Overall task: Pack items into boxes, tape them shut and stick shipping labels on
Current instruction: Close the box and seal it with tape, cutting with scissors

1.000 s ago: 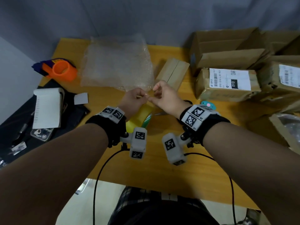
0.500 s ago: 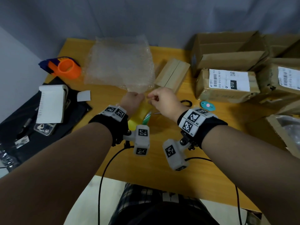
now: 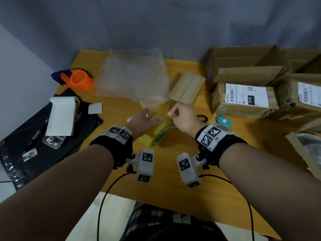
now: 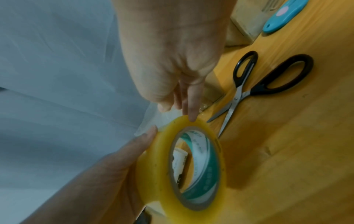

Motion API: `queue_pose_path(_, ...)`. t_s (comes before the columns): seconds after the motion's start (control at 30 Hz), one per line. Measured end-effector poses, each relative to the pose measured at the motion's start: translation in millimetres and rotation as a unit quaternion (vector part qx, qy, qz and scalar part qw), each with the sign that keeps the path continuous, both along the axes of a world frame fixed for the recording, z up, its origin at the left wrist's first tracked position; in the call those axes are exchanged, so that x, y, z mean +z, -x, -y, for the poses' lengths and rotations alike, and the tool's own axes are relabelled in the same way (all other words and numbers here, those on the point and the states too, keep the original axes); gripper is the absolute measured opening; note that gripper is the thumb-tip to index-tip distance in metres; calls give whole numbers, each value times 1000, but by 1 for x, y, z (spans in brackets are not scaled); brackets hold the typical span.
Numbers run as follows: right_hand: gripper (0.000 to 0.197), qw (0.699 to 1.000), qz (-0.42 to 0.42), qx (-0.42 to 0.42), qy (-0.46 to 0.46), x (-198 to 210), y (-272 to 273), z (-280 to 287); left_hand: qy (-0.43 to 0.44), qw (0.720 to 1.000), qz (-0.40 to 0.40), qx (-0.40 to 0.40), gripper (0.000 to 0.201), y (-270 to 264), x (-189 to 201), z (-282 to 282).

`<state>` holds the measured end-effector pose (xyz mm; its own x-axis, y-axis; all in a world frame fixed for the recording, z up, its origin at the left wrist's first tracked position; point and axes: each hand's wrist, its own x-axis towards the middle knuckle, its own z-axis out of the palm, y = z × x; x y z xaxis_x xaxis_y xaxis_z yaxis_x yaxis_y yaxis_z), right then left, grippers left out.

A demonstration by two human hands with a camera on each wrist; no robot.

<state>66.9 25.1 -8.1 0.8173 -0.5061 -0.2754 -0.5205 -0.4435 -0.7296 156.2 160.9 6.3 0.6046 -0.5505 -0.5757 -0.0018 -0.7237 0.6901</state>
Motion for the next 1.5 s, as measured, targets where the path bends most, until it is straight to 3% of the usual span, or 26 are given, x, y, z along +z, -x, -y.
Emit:
queue_pose_path(0.1, 10, 992, 23, -55, -109, -5, 0, -5, 12, 999, 17, -45, 67, -4, 7, -6)
queue_pose_path(0.2, 13, 978, 21, -69, -194, -5, -3, -10, 12, 991, 92, -98, 63, -8, 12, -15)
queue_pose_path(0.37, 6, 990, 29, -53, -125, 1, -1, -2, 21, 989, 92, -115, 54, -11, 18, -29)
queue_pose_path(0.57, 38, 986, 40, -1, -164, 13, -6, -18, 41, 983, 89, -154, 53, -7, 17, -36)
queue_pose_path(0.83, 8, 971, 58, -103, -209, 6, -13, -31, 65, 977, 106, -172, 57, -7, 11, -31)
queue_pose_path(1.07, 15, 970, 35, -101, -217, 9, -12, -26, 51, 975, 116, -184, 60, -10, 9, -29)
queue_pose_path(1.3, 6, 973, 35, -100, -204, 11, -1, -12, -38, 948, 149, -278, 83, -2, 7, -15)
queue_pose_path(1.43, 13, 985, -29, -76, -155, 0, 16, -4, -47, 956, 147, -251, 98, 10, 0, -15)
queue_pose_path(1.5, 13, 986, -126, 20, -107, -8, 28, -1, -55, 958, 146, -242, 99, 10, -4, -20)
